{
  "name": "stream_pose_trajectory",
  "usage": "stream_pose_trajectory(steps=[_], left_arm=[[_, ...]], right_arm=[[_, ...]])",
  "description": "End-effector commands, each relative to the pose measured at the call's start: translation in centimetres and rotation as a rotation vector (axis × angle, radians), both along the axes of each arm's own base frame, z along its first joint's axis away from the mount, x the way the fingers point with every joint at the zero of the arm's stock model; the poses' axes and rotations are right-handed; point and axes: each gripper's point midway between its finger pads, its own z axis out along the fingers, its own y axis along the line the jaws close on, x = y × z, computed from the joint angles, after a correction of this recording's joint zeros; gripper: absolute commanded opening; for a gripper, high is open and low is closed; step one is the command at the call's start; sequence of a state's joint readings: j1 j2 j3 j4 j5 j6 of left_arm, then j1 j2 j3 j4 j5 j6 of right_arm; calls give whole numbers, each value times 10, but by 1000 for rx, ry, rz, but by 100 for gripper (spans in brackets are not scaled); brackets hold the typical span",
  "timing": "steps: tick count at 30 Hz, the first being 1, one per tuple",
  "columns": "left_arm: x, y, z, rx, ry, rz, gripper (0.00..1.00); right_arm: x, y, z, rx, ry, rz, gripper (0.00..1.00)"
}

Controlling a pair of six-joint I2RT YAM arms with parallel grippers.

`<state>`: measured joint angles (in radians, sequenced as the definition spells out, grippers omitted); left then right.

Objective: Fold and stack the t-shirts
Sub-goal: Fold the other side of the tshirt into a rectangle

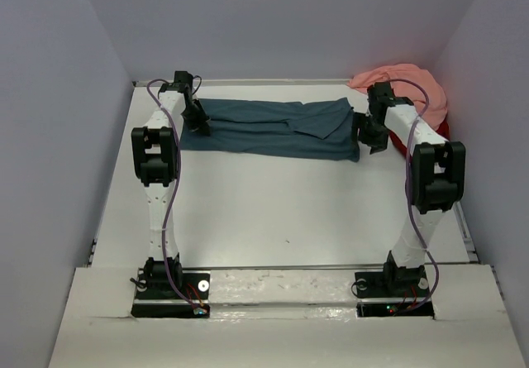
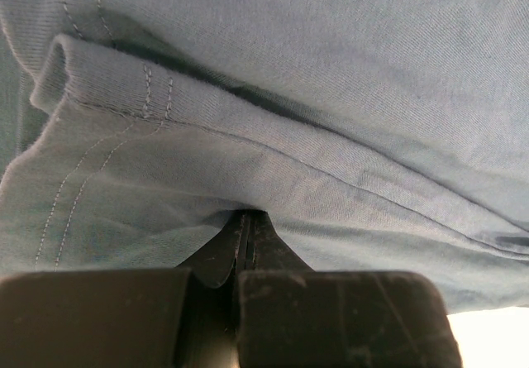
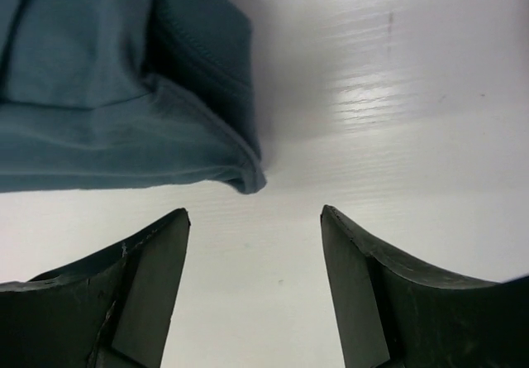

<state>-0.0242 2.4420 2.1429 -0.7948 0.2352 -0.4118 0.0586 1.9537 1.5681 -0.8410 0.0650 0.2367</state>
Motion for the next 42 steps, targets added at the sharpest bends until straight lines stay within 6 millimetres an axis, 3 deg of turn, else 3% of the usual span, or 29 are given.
stream_pose_trajectory(steps=[1, 3, 5, 6, 8, 10, 13, 21, 27, 31, 42], left_arm=[[-7, 19, -25, 65, 55, 5, 0], [-7, 19, -25, 65, 55, 5, 0], [-8, 19, -24, 65, 55, 4, 0], [-8, 19, -24, 65, 55, 4, 0], [-9, 19, -23, 64, 56, 2, 0], [-10, 19, -23, 67, 56, 2, 0], [-11, 19, -20, 66, 53, 1, 0], [-11, 18, -17, 58, 51, 5, 0], [-12, 18, -17, 59, 51, 4, 0], [-13, 18, -17, 59, 53, 2, 0], [-13, 18, -18, 59, 54, 3, 0]], right_arm=[[14, 20, 48, 121, -128, 20, 70], [32, 21, 71, 123, -192, 27, 70], [43, 23, 75, 133, -198, 35, 67], [58, 22, 90, 147, -243, 36, 66], [69, 36, 86, 214, -226, 60, 60], [82, 56, 99, 325, -248, 92, 59], [93, 78, 94, 463, -238, 75, 58], [83, 134, 64, 513, -152, 86, 58], [74, 148, 43, 515, -96, 64, 54], [65, 150, 31, 478, -67, 50, 54], [54, 139, 18, 425, -46, 22, 53]])
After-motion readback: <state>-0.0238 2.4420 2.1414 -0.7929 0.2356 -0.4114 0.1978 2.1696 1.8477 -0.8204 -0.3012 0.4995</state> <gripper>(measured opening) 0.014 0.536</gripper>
